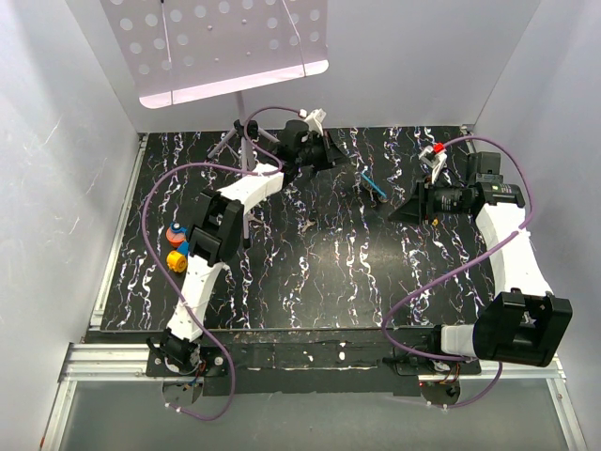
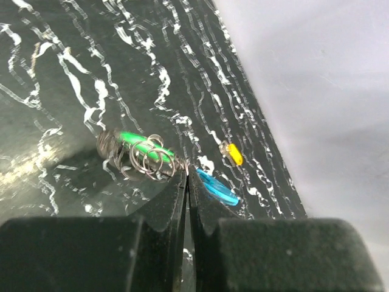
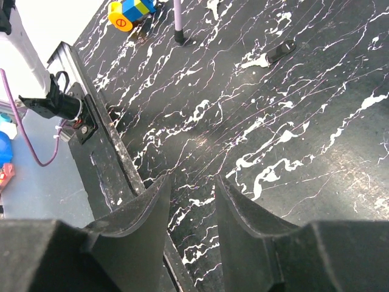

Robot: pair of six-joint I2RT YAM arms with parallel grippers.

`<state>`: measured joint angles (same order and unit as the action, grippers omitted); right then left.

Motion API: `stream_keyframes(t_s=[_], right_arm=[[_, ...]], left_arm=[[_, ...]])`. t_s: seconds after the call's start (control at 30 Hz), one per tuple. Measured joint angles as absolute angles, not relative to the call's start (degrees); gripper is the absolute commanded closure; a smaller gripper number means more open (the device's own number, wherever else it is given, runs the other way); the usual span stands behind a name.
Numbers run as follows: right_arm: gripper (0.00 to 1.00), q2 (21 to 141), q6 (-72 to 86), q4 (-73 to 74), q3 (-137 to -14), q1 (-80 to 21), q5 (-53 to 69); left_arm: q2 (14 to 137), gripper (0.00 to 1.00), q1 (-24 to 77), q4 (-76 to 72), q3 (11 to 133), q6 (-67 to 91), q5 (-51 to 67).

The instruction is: Put the keys on the keyring

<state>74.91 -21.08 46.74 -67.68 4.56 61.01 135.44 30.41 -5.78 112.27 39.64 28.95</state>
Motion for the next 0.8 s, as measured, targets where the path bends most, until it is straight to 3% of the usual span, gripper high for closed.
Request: stream_keyframes(t_s=[0.13,0.23,0.47,0.67,0.8], right_arm=[[0.57,74.9,-20.9,46.1,-67.5,4.8,61.3],[0.57,75.0,-20.9,46.1,-67.5,4.9,61.5],[0.56,75.0,-21.0,46.1,-67.5,4.9,60.4],[0.5,74.3,-21.1,46.4,-67.5,5.3,55.8],[0.43,72.2,-21.0,46.6,-67.6,6.9,52.4]], left_arm=[[135.4,0.8,30.1,-2.2,112.3,37.4,26.8],[135.4,0.6,30.0,0.9,112.3,35.0,26.2],[131.2,0.36,30.1,8.9,110.8,28.1,26.0],[112.8,0.22,30.3,10.5,94.9,22.3,26.8],[94.3,0.12,30.8,7.8,77.7,19.4,26.6]])
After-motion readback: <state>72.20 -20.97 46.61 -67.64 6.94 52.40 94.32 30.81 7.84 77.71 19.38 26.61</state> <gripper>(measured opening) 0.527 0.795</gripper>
